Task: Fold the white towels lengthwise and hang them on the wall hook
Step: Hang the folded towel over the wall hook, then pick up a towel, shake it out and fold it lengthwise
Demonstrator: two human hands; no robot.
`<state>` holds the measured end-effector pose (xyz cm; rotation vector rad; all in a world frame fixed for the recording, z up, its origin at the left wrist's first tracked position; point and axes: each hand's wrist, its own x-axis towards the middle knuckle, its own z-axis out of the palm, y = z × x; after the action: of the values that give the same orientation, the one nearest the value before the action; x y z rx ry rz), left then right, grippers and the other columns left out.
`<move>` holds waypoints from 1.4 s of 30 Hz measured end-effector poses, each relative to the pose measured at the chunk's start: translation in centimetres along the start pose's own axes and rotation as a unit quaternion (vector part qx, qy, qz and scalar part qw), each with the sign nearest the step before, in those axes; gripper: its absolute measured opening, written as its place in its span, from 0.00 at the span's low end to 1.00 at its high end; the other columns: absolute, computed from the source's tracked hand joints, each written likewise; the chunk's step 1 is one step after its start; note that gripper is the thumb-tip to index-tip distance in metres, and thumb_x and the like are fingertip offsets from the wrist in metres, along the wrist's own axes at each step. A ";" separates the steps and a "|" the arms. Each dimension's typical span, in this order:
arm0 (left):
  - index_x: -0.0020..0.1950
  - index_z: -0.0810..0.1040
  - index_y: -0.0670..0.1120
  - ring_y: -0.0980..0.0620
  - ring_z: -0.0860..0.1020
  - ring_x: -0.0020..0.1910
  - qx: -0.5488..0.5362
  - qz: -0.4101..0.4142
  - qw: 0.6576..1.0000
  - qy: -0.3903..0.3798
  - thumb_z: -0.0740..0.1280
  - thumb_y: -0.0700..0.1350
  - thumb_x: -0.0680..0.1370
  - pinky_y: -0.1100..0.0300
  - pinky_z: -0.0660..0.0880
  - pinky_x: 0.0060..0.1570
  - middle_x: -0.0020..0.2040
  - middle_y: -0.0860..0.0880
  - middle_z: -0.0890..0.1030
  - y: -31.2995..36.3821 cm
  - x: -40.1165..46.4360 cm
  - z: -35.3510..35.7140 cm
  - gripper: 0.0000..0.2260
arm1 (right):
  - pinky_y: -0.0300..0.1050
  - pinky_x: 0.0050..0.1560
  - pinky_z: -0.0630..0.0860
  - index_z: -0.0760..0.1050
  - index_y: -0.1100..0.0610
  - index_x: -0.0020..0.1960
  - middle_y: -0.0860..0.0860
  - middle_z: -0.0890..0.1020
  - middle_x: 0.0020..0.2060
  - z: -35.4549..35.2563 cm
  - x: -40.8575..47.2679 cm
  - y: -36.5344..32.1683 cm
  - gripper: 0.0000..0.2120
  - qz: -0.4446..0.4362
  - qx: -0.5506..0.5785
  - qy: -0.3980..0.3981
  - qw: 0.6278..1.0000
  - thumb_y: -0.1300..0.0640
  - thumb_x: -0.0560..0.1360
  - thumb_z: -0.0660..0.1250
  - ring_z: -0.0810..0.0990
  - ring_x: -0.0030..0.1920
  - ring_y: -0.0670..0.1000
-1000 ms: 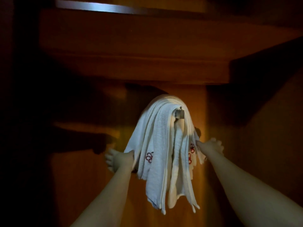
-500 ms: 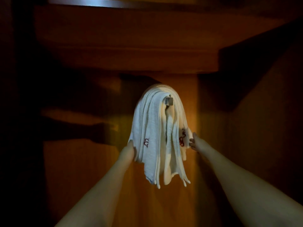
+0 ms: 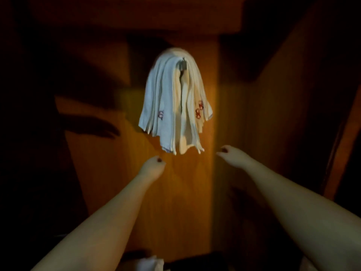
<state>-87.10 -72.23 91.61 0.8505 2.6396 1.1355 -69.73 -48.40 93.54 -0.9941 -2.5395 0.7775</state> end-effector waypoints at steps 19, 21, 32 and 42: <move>0.62 0.76 0.47 0.46 0.76 0.55 0.205 0.247 0.867 -0.381 0.61 0.52 0.82 0.48 0.76 0.55 0.60 0.47 0.75 -13.1 -24.9 21.4 0.13 | 0.46 0.55 0.72 0.74 0.51 0.69 0.53 0.79 0.65 21.6 -40.5 18.5 0.20 0.242 -0.082 -0.063 0.965 0.46 0.79 0.64 0.79 0.62 0.56; 0.63 0.76 0.47 0.44 0.76 0.58 0.214 0.258 0.848 -0.409 0.62 0.51 0.82 0.49 0.74 0.56 0.61 0.47 0.76 -14.2 -27.5 24.1 0.14 | 0.48 0.61 0.71 0.71 0.51 0.73 0.52 0.75 0.70 23.6 -44.4 20.9 0.24 0.275 -0.092 -0.080 0.954 0.44 0.80 0.63 0.76 0.67 0.56; 0.70 0.73 0.48 0.43 0.72 0.65 0.288 0.280 0.761 -0.509 0.57 0.49 0.84 0.49 0.73 0.61 0.71 0.50 0.71 -12.0 -38.4 40.9 0.16 | 0.54 0.74 0.62 0.65 0.54 0.77 0.52 0.68 0.76 26.6 -57.7 35.1 0.27 0.450 -0.046 -0.136 0.881 0.45 0.82 0.61 0.68 0.74 0.55; 0.70 0.73 0.46 0.44 0.72 0.66 0.350 0.306 0.686 -0.559 0.57 0.46 0.82 0.52 0.70 0.64 0.72 0.47 0.72 -3.7 -41.6 58.9 0.17 | 0.55 0.75 0.61 0.59 0.55 0.80 0.53 0.65 0.78 21.2 -59.9 51.3 0.29 0.496 0.002 -0.176 0.850 0.45 0.82 0.59 0.66 0.76 0.57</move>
<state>-34.12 -60.59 43.91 1.8346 1.5935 -0.4828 -9.53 -66.56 41.51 -2.4049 -2.1284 1.2931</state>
